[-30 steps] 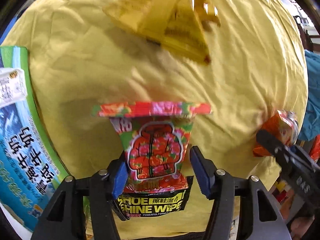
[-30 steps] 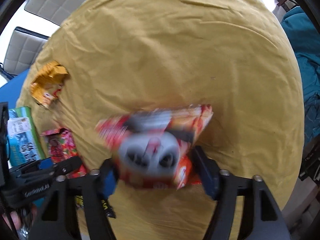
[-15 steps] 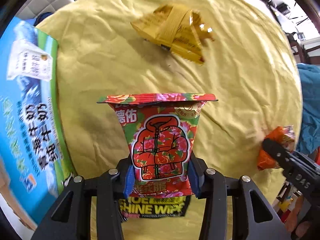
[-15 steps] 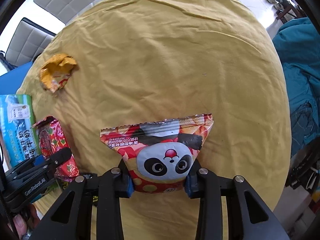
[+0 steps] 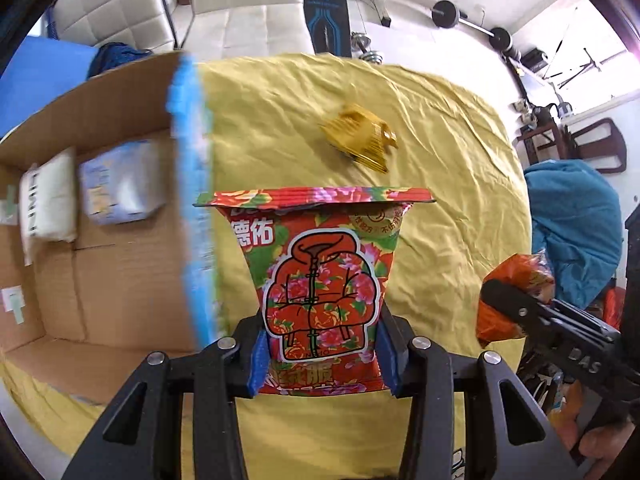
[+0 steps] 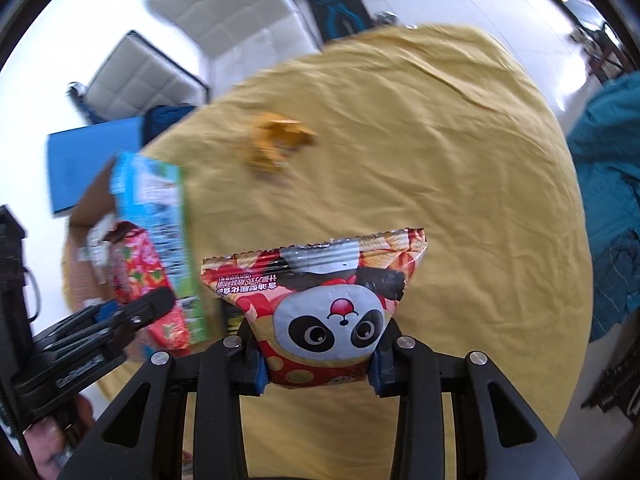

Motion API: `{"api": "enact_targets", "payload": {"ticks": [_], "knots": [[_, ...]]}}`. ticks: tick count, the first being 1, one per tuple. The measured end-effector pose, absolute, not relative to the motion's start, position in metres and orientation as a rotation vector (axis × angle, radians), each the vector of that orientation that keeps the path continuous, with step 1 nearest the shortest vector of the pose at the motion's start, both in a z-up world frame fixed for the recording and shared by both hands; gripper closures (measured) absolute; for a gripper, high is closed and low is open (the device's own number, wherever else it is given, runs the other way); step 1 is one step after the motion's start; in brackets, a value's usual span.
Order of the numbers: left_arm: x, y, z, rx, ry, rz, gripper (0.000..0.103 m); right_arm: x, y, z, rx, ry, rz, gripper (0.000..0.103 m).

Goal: Organize soft objects
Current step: 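Grasp the red floral bag with the left gripper while the right grasps the panda bag, then lower the red floral bag with the left gripper while the right lowers the panda bag into the box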

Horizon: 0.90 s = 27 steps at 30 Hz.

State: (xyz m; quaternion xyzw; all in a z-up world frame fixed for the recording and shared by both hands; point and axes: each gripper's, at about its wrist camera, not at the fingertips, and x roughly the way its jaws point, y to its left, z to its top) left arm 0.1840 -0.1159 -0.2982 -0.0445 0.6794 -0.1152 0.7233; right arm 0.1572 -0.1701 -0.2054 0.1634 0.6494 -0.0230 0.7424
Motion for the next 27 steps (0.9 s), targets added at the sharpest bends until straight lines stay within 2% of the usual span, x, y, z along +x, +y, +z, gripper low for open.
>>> {"api": "enact_targets", "payload": {"ticks": [5, 11, 16, 27], "knots": [[0.211, -0.055, -0.263, -0.14, 1.473, -0.235, 0.062, 0.161, -0.097, -0.167, 0.346, 1.385, 0.071, 0.065], [0.224, 0.029, -0.251, -0.162, 1.459, -0.178, 0.062, 0.171, 0.006, -0.16, 0.282, 1.391, 0.199, 0.065], [0.228, 0.098, -0.262, -0.136, 1.503, -0.126, 0.062, 0.187, 0.086, -0.199, 0.255, 1.462, 0.276, 0.065], [0.251, 0.197, -0.36, -0.203, 1.737, -0.085, 0.062, 0.219, 0.185, -0.326, 0.172, 1.663, 0.304, 0.065]]}}
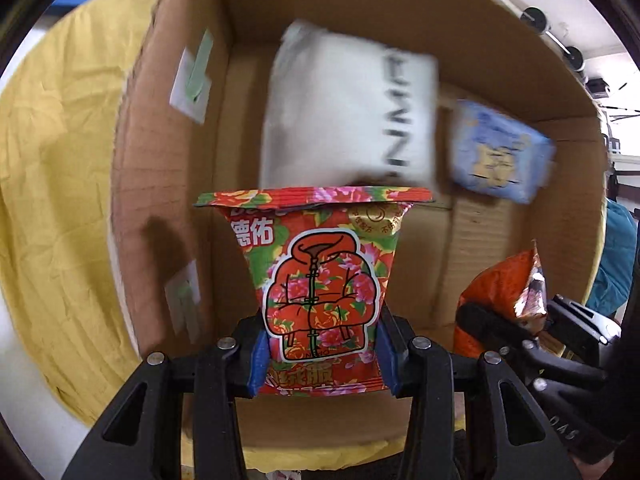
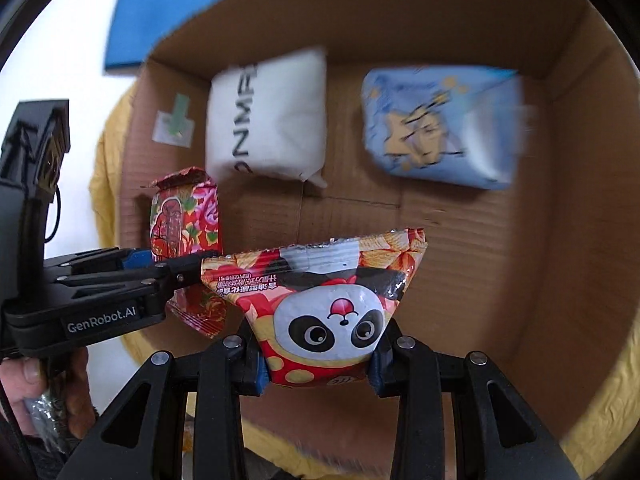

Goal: Organize soft objects
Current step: 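Lower the red floral bag with the left gripper while the right lowers the panda bag into the box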

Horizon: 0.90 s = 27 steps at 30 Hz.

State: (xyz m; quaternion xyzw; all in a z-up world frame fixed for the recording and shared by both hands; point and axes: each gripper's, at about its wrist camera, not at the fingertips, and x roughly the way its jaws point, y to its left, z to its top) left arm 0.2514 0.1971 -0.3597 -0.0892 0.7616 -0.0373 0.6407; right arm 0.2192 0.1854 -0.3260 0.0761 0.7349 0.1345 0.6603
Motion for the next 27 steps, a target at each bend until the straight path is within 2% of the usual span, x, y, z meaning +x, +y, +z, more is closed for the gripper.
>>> {"api": "enact_targets", "payload": {"ticks": [8, 21, 24, 27], "knots": [[0.26, 0.193, -0.401, -0.146, 1.845, -0.15, 0.063, 0.221, 0.205, -0.375, 0.186, 1.751, 0.297, 0.065], [0.281, 0.179, -0.418, -0.091, 1.911, -0.138, 0.062, 0.225, 0.185, -0.399, 0.315, 1.789, 0.315, 0.062], [0.278, 0.181, -0.414, -0.061, 1.913, -0.13, 0.062, 0.224, 0.182, -0.401, 0.318, 1.801, 0.334, 0.057], [0.28, 0.178, -0.408, -0.047, 1.916, -0.126, 0.061, 0.225, 0.175, -0.4, 0.312, 1.808, 0.33, 0.045]]}}
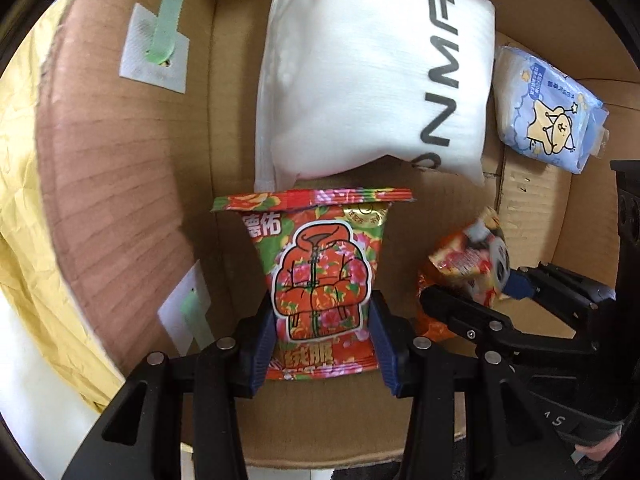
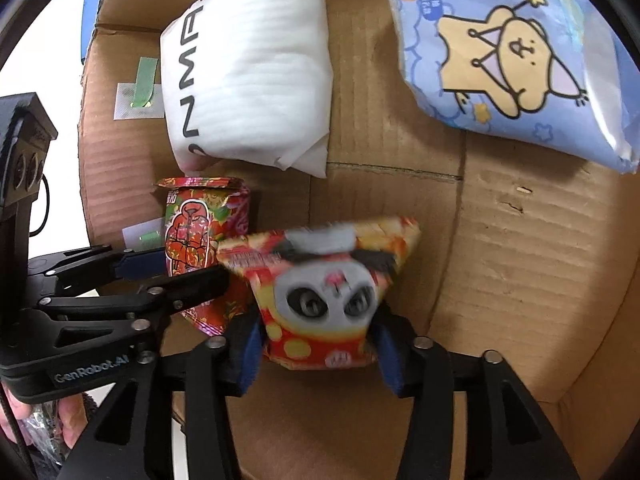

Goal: Organize soft objects
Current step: 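Lower the red floral bag with the left gripper while the right lowers the panda bag into the box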

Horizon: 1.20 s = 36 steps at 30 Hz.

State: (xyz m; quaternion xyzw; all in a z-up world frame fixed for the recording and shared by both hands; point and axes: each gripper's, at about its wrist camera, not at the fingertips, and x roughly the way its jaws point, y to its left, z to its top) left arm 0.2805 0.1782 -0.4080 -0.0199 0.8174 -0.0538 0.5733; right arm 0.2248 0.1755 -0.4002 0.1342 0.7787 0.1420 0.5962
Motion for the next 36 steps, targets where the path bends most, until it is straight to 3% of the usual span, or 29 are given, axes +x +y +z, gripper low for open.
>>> {"api": "enact_targets", "payload": {"ticks": [4, 12, 19, 24, 28, 32, 36], "knots": [[0.282, 0.177, -0.398, -0.081, 1.904, -0.127, 0.059, 0.223, 0.163, -0.392, 0.33, 1.792, 0.337, 0.029], [0.277, 0.179, -0.367, -0.115, 1.829, -0.14, 0.054, 0.211, 0.152, -0.356, 0.209, 1.729, 0.343, 0.029], [0.248, 0.183, -0.337, -0.154, 1.694, -0.089, 0.052, 0.197, 0.136, -0.312, 0.042, 1.614, 0.221, 0.012], [0.222, 0.178, -0.313, -0.159, 1.562, -0.042, 0.037, 0.182, 0.142, -0.278, -0.004, 1.562, 0.126, 0.007], [0.206, 0.179, -0.287, -0.182, 1.466, -0.016, 0.035, 0.17, 0.146, -0.259, -0.033, 1.51, 0.054, 0.001], [0.194, 0.18, -0.268, -0.192, 1.389, 0.01, 0.012, 0.156, 0.148, -0.239, -0.044, 1.46, 0.019, 0.001], [0.185, 0.179, -0.249, -0.165, 1.333, 0.019, 0.011, 0.14, 0.151, -0.211, -0.042, 1.416, 0.015, 0.001]]}}
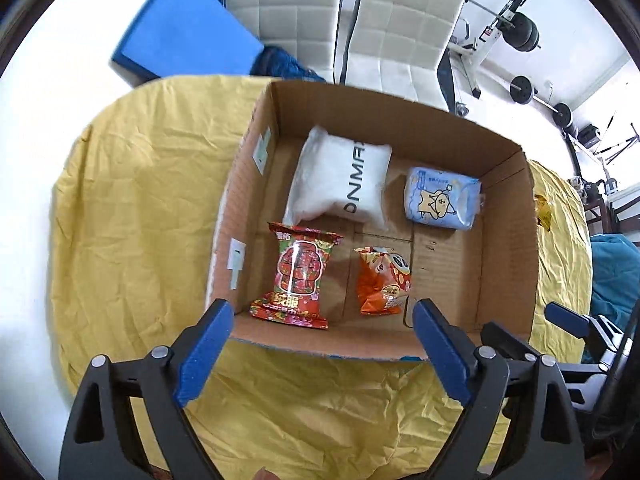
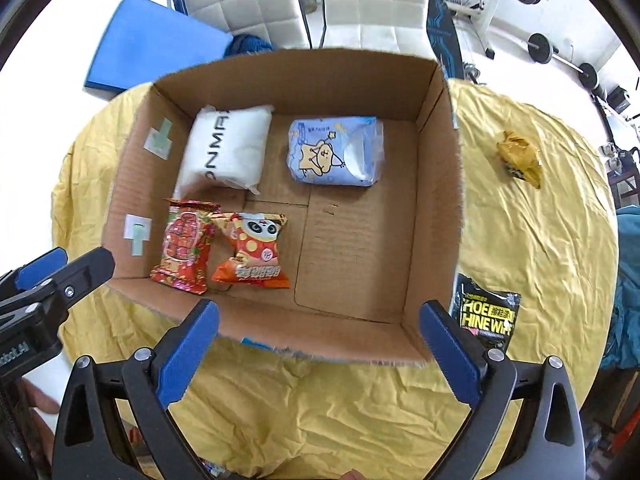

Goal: Organize soft objects
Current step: 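Lower the red floral bag with the left gripper while the right lowers the panda bag into the box, then grasp the yellow snack bag with the left gripper while the right grasps the black wipes packet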

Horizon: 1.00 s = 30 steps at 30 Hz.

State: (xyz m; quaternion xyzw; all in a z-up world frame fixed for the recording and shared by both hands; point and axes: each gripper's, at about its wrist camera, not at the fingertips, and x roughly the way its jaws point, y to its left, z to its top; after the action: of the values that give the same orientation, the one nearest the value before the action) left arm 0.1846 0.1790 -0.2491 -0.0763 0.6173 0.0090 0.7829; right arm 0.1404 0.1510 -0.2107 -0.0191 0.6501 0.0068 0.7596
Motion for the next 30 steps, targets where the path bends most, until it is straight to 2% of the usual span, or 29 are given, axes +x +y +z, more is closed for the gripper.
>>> {"api": "enact_targets", "payload": {"ticks": [12, 20, 26, 30], "knots": [[0.135, 0.167, -0.178, -0.14, 1.182, 0.011, 0.011, 0.091, 0.159, -0.13, -0.051, 1.279, 0.058, 0.0], [0.114, 0.158, -0.143, -0.145, 1.112, 0.008, 0.011, 0.073, 0.154, -0.098, -0.005, 1.244, 0.098, 0.0], [0.116, 0.144, -0.144, -0.114, 1.117, 0.021, 0.011, 0.08, 0.113, -0.108, -0.021, 1.302, 0.124, 0.0], [0.127, 0.131, -0.174, -0.061, 1.161, 0.054, 0.011, 0.098, 0.06, -0.151, -0.194, 1.394, 0.103, 0.0]]}}
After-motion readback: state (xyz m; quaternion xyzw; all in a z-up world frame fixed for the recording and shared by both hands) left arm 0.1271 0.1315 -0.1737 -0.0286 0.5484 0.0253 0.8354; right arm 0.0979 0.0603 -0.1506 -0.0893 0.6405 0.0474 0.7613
